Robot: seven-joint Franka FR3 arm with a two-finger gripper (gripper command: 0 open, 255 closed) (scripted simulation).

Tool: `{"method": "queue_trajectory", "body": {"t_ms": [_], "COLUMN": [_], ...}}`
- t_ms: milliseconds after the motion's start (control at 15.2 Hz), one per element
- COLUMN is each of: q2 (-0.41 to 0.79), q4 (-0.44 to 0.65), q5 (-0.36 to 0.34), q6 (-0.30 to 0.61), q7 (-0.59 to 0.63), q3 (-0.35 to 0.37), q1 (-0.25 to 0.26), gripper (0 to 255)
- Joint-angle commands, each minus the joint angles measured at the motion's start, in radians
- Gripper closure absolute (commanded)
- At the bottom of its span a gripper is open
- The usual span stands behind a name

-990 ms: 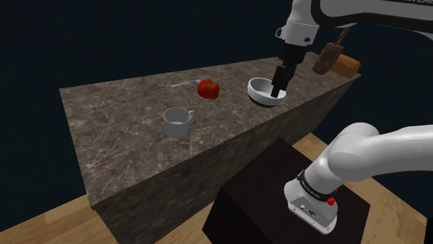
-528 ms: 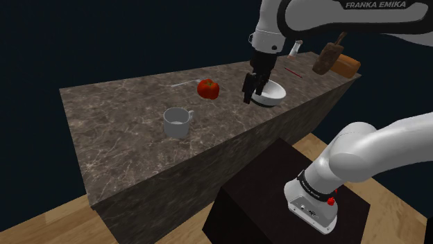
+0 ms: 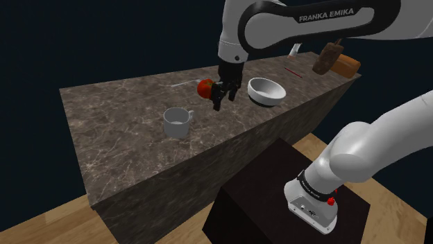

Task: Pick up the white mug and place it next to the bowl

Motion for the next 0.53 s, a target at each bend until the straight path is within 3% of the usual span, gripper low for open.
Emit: {"method": "queue_trajectory", "body": {"t_ms": [0, 462], "q2": [0.074, 0.345], "q4": [0.047, 0.24], "q5": [-0.02, -0.148], "q6": [0.033, 0.111], "q7": [0.046, 0.215], "q3": [0.032, 0.113], "q1": [0.004, 0.035], "gripper": [0, 0]}}
